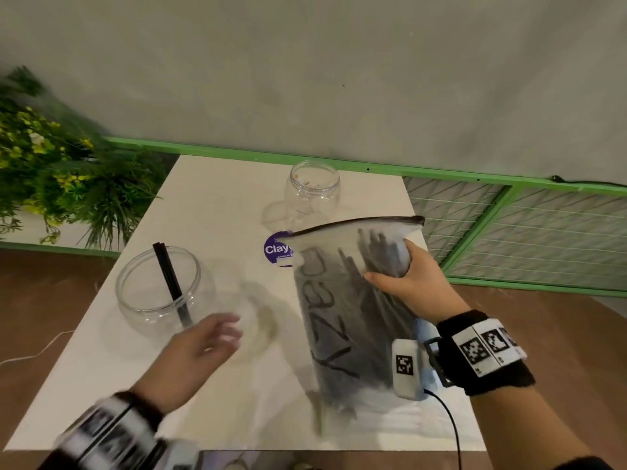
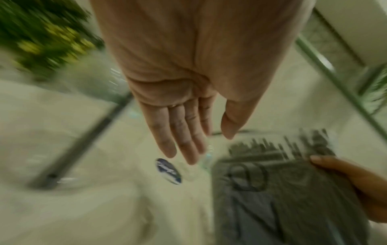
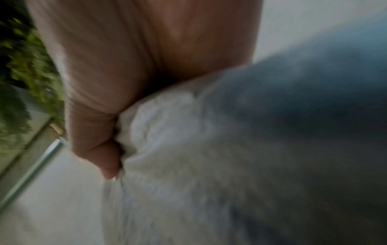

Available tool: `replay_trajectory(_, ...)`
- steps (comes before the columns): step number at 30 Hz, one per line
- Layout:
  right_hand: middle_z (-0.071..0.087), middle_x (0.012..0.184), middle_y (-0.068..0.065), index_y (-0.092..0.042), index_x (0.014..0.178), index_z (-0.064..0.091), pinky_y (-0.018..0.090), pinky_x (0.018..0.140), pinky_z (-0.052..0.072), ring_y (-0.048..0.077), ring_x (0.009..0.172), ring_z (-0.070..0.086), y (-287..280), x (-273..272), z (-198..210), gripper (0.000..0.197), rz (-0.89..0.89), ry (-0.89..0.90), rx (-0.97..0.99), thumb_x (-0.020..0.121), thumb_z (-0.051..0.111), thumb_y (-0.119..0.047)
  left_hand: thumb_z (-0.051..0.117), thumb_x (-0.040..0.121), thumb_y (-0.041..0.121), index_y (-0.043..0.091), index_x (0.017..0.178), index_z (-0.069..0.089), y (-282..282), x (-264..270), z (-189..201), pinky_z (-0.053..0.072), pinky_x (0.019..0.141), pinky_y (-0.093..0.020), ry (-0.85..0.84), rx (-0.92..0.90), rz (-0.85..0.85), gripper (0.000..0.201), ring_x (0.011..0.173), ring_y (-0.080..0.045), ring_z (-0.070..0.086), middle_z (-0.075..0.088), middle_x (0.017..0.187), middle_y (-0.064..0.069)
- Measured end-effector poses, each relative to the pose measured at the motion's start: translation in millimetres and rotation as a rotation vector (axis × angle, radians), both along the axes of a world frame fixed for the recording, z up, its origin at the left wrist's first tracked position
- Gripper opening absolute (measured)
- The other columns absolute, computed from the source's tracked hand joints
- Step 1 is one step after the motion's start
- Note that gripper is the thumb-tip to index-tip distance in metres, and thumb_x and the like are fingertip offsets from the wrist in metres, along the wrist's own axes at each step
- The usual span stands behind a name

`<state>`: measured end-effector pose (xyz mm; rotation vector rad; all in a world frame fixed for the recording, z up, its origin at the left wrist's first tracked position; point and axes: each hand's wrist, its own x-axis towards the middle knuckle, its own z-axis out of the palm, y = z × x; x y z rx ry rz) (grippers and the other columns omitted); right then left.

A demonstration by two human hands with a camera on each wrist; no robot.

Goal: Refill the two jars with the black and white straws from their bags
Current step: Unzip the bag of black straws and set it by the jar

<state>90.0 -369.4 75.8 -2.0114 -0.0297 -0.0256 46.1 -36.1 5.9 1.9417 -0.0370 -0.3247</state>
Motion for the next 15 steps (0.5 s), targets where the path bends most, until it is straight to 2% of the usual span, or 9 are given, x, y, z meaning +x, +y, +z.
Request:
replay_trajectory(3, 0.073, 0.094, -0.011, -0.021, 0.100, 0.061, 0.013, 0.075, 0.051, 0.002, 0.090, 0.068, 30, -17, 28, 0.036, 0.114, 0.000, 0.079, 0.074, 0.080, -0.006, 0.079, 0.066, 0.031, 0.028, 0.132, 0.042, -20, 30, 2, 0.045, 0.089, -0.018, 0.134, -0.170, -0.031, 0.076, 0.112, -0.009, 0.058, 0.057, 0.123, 0.009)
replay_trajectory(5, 0.074, 0.092, -0.011, -0.021, 0.098, 0.061, 0.013, 0.075, 0.051, 0.002, 0.089, 0.069, 48, -28, 40, 0.038, 0.168, -0.001, 0.113, 0.072, 0.080, -0.002, 0.082, 0.056, 0.039, 0.025, 0.133, 0.041, -27, 38, 4, 0.045, 0.097, -0.025, 0.126, -0.236, -0.042, 0.089, 0.117, -0.007, 0.055, 0.057, 0.127, 0.009)
replay_trajectory(7, 0.073, 0.086, -0.020, -0.021, 0.093, 0.060, 0.009, 0.071, 0.048, -0.004, 0.082, 0.067, 65, -37, 44, 0.039, 0.169, -0.039, 0.128, 0.070, 0.079, 0.003, 0.084, 0.056, 0.032, 0.016, 0.127, 0.050, -26, 38, 6, 0.048, 0.096, -0.029, 0.094, -0.305, -0.005, 0.080, 0.112, -0.010, 0.060, 0.065, 0.120, 0.003)
replay_trajectory(10, 0.070, 0.079, -0.026, -0.020, 0.090, 0.060, 0.006, 0.066, 0.047, -0.011, 0.076, 0.064, 85, -44, 34, 0.040, 0.051, -0.155, 0.177, 0.068, 0.078, 0.008, 0.079, 0.071, 0.004, 0.013, 0.112, 0.063, -12, 31, 11, 0.052, 0.085, -0.026, 0.012, -0.352, 0.061, 0.045, 0.103, -0.017, 0.066, 0.073, 0.105, 0.000)
replay_trajectory(12, 0.070, 0.079, -0.027, -0.020, 0.091, 0.060, 0.006, 0.066, 0.047, -0.011, 0.077, 0.064, 93, -47, 18, 0.040, -0.094, -0.234, 0.216, 0.069, 0.078, 0.009, 0.074, 0.075, -0.001, 0.014, 0.109, 0.064, 3, 27, 15, 0.051, 0.078, -0.021, -0.066, -0.337, 0.062, 0.038, 0.098, -0.011, 0.067, 0.074, 0.099, 0.004)
replay_trajectory(14, 0.072, 0.083, -0.022, -0.017, 0.095, 0.062, 0.010, 0.068, 0.049, -0.006, 0.081, 0.066, 99, -48, -1, 0.038, -0.186, -0.256, 0.249, 0.071, 0.077, 0.009, 0.073, 0.076, -0.002, 0.015, 0.106, 0.065, 20, 24, 19, 0.050, 0.071, -0.014, -0.120, -0.308, 0.052, 0.036, 0.090, -0.002, 0.067, 0.074, 0.093, 0.009)
replay_trajectory(15, 0.072, 0.084, -0.020, -0.013, 0.097, 0.064, 0.013, 0.070, 0.050, -0.003, 0.082, 0.067, 102, -49, -10, 0.035, -0.197, -0.241, 0.240, 0.073, 0.076, 0.009, 0.073, 0.075, -0.003, 0.015, 0.105, 0.066, 30, 23, 18, 0.051, 0.073, -0.016, -0.137, -0.291, 0.053, 0.035, 0.090, -0.003, 0.067, 0.074, 0.094, 0.009)
